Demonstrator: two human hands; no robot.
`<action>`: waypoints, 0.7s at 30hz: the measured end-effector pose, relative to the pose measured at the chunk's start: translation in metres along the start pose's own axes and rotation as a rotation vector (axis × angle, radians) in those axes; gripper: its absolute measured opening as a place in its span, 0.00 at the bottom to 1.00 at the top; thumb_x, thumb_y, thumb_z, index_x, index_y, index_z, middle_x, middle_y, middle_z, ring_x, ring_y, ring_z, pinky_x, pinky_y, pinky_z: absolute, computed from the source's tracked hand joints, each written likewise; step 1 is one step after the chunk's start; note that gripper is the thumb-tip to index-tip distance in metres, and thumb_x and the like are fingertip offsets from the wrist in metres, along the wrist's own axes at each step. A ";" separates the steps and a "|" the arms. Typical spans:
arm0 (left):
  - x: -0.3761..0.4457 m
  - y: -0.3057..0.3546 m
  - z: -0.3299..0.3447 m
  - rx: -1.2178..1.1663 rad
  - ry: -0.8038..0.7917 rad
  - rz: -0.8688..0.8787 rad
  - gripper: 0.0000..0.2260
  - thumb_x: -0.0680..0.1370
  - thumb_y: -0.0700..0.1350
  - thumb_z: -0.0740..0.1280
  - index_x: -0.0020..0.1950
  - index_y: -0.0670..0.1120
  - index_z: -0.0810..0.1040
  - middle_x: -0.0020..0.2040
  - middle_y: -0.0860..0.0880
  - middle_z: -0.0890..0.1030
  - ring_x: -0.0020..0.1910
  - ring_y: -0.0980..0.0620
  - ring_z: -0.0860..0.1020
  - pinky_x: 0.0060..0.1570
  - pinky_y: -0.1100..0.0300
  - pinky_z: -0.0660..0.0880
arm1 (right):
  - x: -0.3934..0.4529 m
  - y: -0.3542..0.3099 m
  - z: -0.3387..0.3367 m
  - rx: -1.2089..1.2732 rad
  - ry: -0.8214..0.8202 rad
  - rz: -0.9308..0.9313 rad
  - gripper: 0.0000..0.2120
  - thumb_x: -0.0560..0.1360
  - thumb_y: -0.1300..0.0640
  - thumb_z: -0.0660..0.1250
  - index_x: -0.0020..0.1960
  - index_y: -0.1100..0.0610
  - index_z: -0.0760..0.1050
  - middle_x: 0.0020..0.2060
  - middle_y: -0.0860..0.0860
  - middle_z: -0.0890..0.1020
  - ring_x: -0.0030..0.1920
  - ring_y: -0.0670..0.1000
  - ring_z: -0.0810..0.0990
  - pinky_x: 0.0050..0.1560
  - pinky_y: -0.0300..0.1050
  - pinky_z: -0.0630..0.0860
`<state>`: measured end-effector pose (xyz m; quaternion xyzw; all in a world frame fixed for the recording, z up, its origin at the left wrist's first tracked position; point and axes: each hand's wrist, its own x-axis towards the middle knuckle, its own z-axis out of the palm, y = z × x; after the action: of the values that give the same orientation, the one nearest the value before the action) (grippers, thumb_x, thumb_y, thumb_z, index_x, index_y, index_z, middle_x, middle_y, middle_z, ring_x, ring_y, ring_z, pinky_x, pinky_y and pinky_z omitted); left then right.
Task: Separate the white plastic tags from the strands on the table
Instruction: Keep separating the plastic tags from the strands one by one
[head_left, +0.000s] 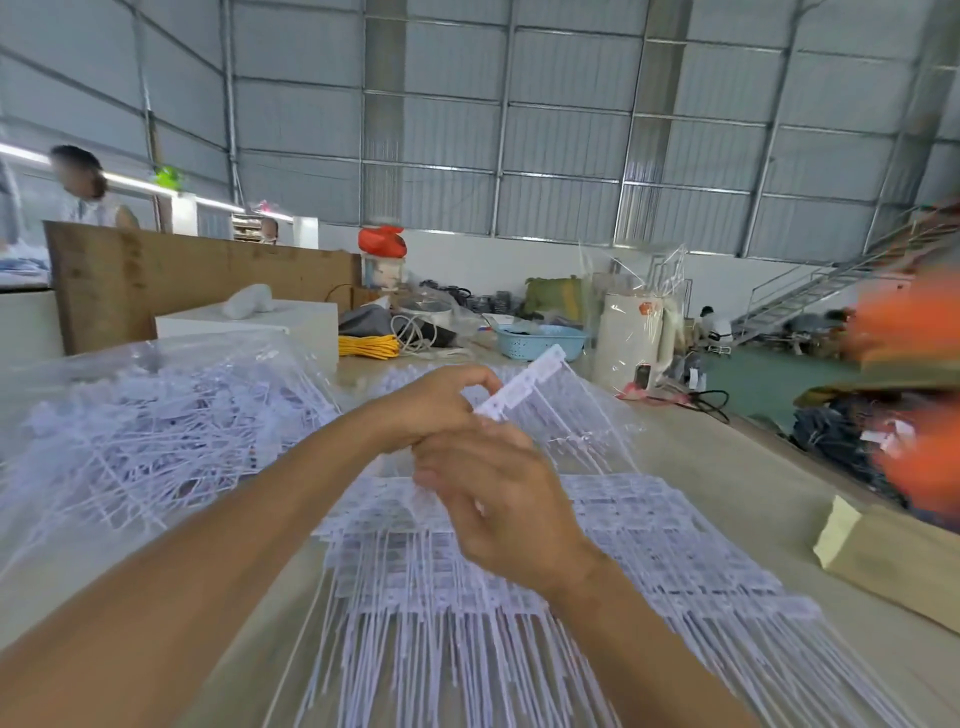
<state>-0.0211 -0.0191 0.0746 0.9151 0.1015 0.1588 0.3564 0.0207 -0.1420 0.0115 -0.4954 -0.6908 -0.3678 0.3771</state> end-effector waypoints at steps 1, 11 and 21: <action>0.001 -0.001 -0.001 -0.005 -0.005 0.033 0.09 0.77 0.35 0.66 0.55 0.45 0.75 0.30 0.47 0.73 0.25 0.54 0.67 0.26 0.61 0.62 | 0.000 0.001 0.000 0.002 0.083 0.036 0.07 0.68 0.70 0.68 0.42 0.62 0.82 0.42 0.53 0.85 0.45 0.52 0.83 0.49 0.47 0.76; -0.004 -0.031 0.002 0.089 -0.151 0.060 0.08 0.80 0.42 0.63 0.58 0.51 0.74 0.33 0.53 0.79 0.32 0.54 0.75 0.40 0.60 0.70 | -0.008 0.049 -0.041 -0.252 0.152 0.598 0.16 0.76 0.64 0.64 0.64 0.60 0.73 0.61 0.56 0.75 0.62 0.56 0.72 0.61 0.52 0.69; 0.000 -0.024 0.015 0.421 -0.018 0.061 0.15 0.82 0.46 0.59 0.68 0.56 0.66 0.48 0.47 0.78 0.48 0.44 0.77 0.50 0.50 0.72 | -0.007 0.057 -0.064 0.390 -0.057 1.019 0.04 0.77 0.63 0.63 0.44 0.59 0.70 0.29 0.54 0.79 0.22 0.48 0.72 0.23 0.40 0.68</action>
<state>-0.0176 -0.0107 0.0474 0.9734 0.1015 0.1365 0.1534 0.0871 -0.1873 0.0417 -0.6980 -0.4288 0.0101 0.5735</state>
